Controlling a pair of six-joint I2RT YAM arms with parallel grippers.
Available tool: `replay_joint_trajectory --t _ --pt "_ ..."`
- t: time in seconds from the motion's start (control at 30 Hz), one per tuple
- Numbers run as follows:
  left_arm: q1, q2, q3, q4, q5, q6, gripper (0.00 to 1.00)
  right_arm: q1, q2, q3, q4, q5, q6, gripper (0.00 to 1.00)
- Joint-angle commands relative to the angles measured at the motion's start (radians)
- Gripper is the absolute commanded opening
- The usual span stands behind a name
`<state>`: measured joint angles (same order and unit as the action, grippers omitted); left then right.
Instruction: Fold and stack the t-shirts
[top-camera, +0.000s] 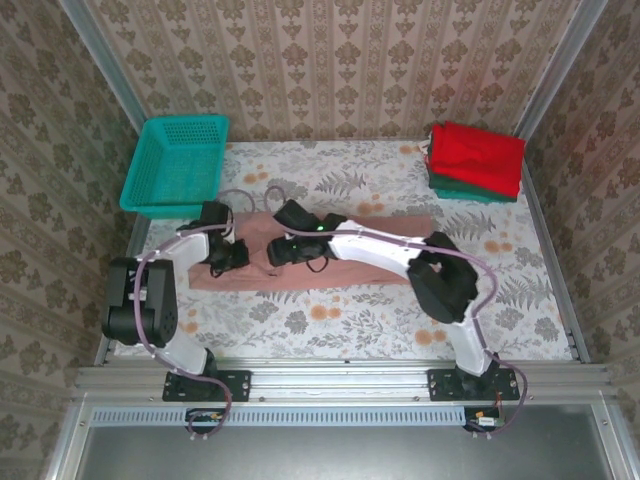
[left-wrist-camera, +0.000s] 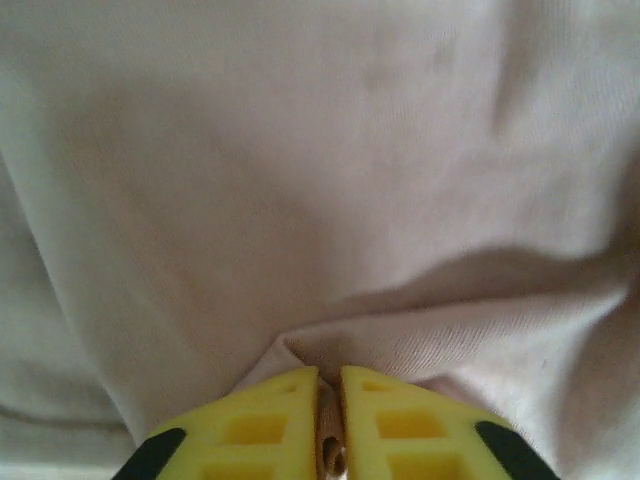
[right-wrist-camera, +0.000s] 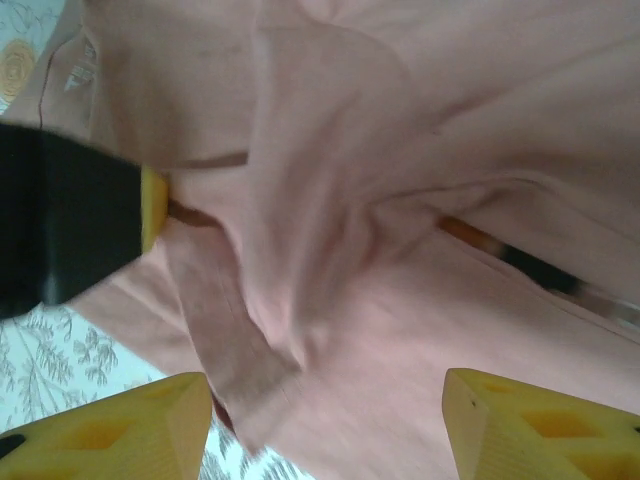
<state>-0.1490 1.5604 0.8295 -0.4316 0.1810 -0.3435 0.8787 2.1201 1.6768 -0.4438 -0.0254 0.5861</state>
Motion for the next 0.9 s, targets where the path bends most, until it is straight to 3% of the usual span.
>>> replay_joint_trajectory --t 0.0,0.07,0.37,0.47,0.53,0.6,0.67,0.7,0.87 --pt "0.007 -0.091 -0.048 -0.002 0.061 -0.006 0.05 -0.018 0.096 0.091 -0.032 -0.046 0.045 0.64" --pt "0.006 -0.137 -0.076 -0.010 0.083 -0.012 0.00 -0.019 0.137 0.131 -0.054 -0.033 0.043 0.63" --pt "0.011 -0.346 -0.204 -0.057 0.088 -0.035 0.00 -0.038 0.188 0.172 -0.161 0.039 0.022 0.46" --pt "0.014 -0.353 -0.205 -0.073 0.098 -0.039 0.06 -0.035 0.190 0.179 -0.184 0.046 0.001 0.33" --pt "0.020 -0.360 -0.197 -0.080 0.110 -0.045 0.24 -0.036 0.185 0.168 -0.193 0.048 -0.008 0.28" --pt "0.034 -0.384 -0.184 -0.092 0.112 -0.044 0.30 -0.038 0.173 0.141 -0.186 0.048 -0.017 0.29" --pt "0.053 -0.418 -0.158 -0.122 0.090 -0.040 0.51 -0.037 0.162 0.127 -0.193 0.051 -0.029 0.32" --pt "0.060 -0.430 -0.142 -0.136 0.069 -0.038 0.54 -0.037 0.154 0.120 -0.195 0.053 -0.031 0.33" --pt "0.069 -0.374 -0.078 -0.068 0.052 -0.041 0.55 -0.036 0.065 0.063 -0.171 0.062 -0.051 0.33"
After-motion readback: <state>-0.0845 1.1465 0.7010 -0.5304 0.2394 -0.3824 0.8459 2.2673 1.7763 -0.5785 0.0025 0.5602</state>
